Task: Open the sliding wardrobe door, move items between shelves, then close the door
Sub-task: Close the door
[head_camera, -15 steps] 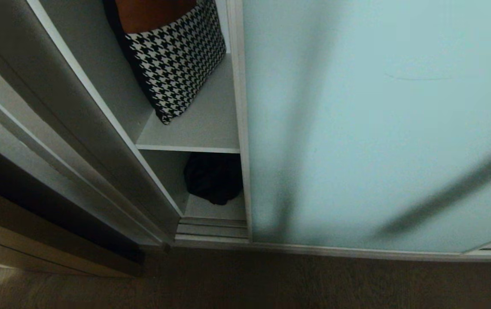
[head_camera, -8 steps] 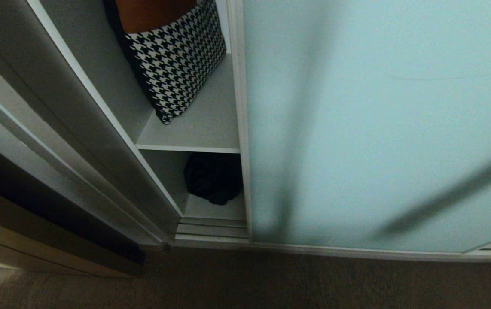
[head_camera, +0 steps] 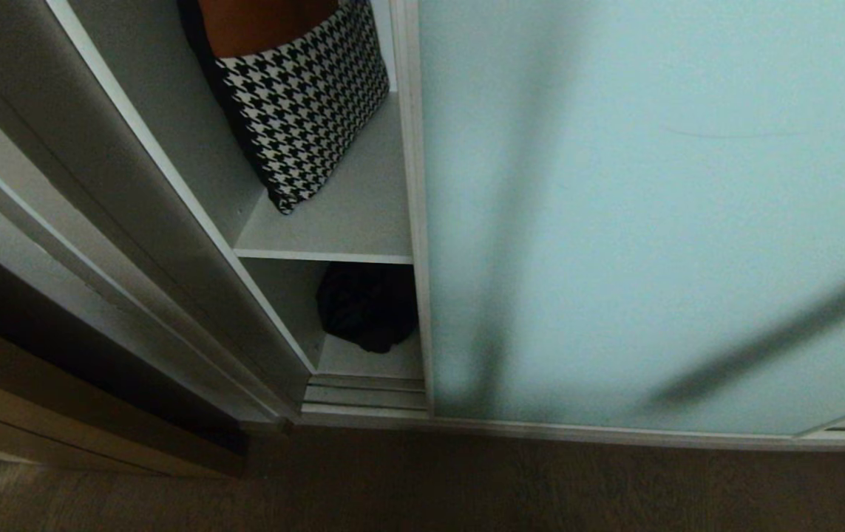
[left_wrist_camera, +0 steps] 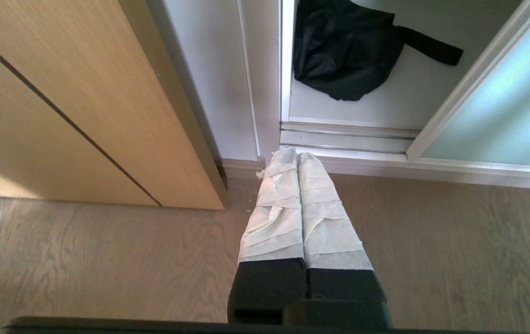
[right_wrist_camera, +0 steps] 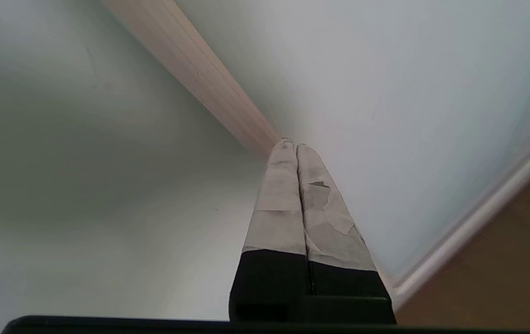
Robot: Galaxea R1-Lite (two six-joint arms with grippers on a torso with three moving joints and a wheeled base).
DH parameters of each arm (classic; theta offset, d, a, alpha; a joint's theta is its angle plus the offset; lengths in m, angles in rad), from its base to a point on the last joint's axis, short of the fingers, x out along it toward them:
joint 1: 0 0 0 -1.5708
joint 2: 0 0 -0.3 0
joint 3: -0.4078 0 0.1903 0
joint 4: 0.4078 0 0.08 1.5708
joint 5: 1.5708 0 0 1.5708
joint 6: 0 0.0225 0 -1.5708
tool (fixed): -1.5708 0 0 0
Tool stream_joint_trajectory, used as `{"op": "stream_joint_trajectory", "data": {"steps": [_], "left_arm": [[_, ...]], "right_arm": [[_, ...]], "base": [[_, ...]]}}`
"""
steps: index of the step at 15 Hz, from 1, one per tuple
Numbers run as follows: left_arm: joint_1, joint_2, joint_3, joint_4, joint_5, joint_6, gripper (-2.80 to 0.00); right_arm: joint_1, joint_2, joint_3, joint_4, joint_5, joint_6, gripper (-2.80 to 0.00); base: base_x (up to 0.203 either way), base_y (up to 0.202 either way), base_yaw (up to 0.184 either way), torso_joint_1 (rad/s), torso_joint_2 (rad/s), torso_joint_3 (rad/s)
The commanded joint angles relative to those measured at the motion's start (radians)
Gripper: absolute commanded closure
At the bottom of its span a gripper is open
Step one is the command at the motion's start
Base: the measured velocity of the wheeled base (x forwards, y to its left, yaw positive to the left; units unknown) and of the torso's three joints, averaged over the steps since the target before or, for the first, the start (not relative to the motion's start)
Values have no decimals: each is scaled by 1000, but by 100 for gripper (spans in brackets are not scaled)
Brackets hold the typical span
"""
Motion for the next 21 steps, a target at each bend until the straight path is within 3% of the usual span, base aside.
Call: {"op": "stream_joint_trajectory", "data": {"steps": [1,7,15,21], "left_arm": [[1,2,0,0,0,0,0],[1,2,0,0,0,0,0],[1,2,0,0,0,0,0],[1,2,0,0,0,0,0]], "right_arm": [[2,22,1,-5,35,35,0],[18,53,1,-5,78,49,0],[67,75,2,-13,78,49,0],[30,73,5,-41,81,49,0]], "base": [[0,0,0,0,0,0],[0,0,0,0,0,0],[0,0,0,0,0,0],[0,0,0,0,0,0]]}}
